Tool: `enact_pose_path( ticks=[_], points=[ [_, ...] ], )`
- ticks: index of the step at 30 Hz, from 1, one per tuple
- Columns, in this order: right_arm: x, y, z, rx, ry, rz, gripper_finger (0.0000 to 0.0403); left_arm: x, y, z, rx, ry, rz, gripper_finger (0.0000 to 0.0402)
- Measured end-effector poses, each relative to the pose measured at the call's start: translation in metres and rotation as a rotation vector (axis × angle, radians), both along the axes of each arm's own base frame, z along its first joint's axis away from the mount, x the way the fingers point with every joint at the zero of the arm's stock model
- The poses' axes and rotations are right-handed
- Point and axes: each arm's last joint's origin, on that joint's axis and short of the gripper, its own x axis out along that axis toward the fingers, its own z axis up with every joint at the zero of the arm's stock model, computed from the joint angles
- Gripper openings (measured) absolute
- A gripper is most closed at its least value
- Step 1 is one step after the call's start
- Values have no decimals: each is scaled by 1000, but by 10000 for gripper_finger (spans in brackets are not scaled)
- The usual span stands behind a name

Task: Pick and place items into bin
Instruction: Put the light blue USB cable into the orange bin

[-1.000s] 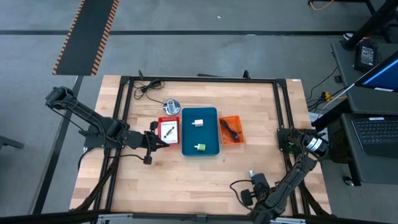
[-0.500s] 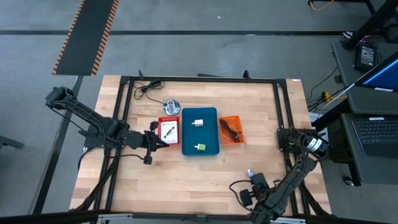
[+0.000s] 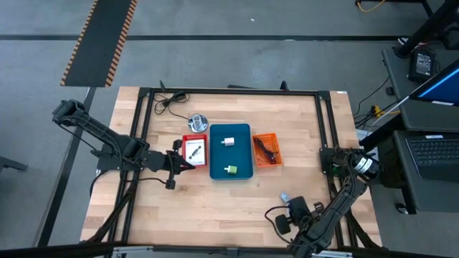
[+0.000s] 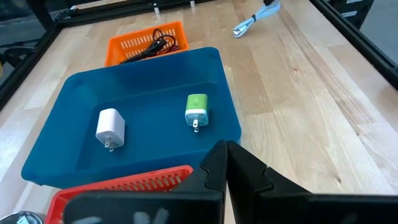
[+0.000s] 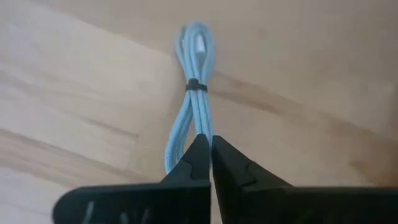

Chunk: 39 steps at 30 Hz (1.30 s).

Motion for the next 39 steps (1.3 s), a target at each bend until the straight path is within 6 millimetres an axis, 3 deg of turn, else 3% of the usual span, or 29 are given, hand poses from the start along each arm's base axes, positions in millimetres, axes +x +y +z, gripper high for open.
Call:
enact_pose_path(
  ticks=[12,39],
  points=[
    [-6,-3,49,-123,24,29,0,0,0,0,-9,0,4,2],
    [4,13,44,62,0,157,1,0,-1,0,-59,7,0,3]
  ],
)
